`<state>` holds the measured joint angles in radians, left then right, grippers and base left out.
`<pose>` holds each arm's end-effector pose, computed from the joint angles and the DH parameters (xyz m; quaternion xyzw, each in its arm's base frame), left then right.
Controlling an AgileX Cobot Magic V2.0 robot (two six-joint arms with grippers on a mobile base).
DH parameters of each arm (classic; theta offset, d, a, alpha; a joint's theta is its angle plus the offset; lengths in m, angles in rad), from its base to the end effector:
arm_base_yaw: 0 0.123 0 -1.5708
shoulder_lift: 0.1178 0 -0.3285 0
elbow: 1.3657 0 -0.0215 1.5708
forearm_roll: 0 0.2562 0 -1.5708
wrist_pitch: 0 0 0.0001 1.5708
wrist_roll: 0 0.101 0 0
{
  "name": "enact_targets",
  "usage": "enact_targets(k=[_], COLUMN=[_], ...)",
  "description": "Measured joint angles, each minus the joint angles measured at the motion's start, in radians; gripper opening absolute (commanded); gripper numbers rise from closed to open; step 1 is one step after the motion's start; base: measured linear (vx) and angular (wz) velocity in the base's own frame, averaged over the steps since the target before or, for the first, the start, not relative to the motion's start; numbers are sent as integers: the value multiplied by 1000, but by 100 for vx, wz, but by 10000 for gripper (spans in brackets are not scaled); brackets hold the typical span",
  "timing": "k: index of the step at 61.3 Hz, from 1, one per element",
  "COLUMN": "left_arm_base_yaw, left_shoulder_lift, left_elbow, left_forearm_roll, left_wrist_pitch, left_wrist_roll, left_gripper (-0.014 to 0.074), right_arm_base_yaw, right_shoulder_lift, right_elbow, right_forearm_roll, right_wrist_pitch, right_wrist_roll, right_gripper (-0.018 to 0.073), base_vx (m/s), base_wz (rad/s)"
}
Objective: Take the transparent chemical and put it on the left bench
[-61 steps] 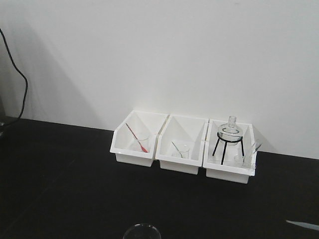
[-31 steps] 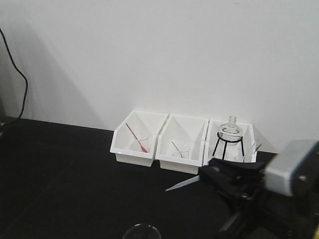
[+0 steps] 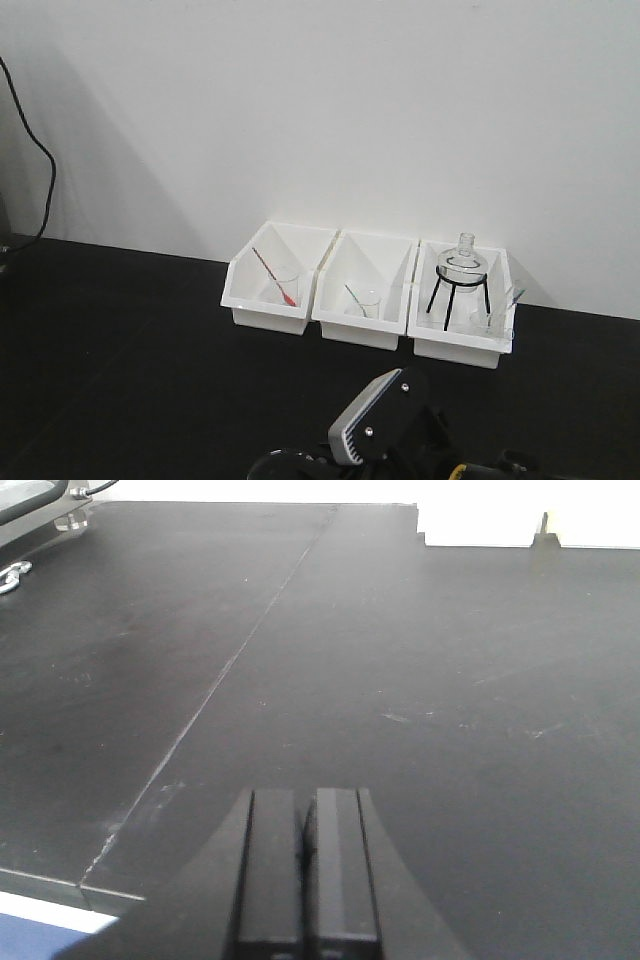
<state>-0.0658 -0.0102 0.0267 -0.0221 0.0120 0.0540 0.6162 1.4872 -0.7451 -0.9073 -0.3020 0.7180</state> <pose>0.0282 -0.0019 0.2037 0.0336 0.6852 -0.0124 0.7275 0.2437 0.2015 0.2682 -0.3797 0.7576 0.2141 0.4859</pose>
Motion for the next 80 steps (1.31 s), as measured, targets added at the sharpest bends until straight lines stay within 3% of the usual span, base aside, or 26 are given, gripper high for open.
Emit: enact_targets(k=[13,20,44,63,80], left_arm_base_yaw=[0,0,0,0,0], left_shoulder_lift=[0,0,0,0,0], left_elbow=[0,0,0,0,0], left_forearm_roll=[0,0,0,0,0], left_wrist_pitch=[0,0,0,0,0], left_wrist_roll=[0,0,0,0,0], left_gripper=[-3,-3,-3,-3,-3], right_arm_base_yaw=[0,0,8,187,201], right_shoulder_lift=[10,10,-224,-620,-785], right_elbow=[-1,-1,-1,-1,-1], right_forearm_roll=[13,35,55,76,100], right_wrist_pitch=[1,0,87,554,870], right_wrist_roll=[7,11,45,91,93], right_gripper=[524,601,565,558,526], base_vx=[0,0,0,0,0], base_wz=[0,0,0,0,0])
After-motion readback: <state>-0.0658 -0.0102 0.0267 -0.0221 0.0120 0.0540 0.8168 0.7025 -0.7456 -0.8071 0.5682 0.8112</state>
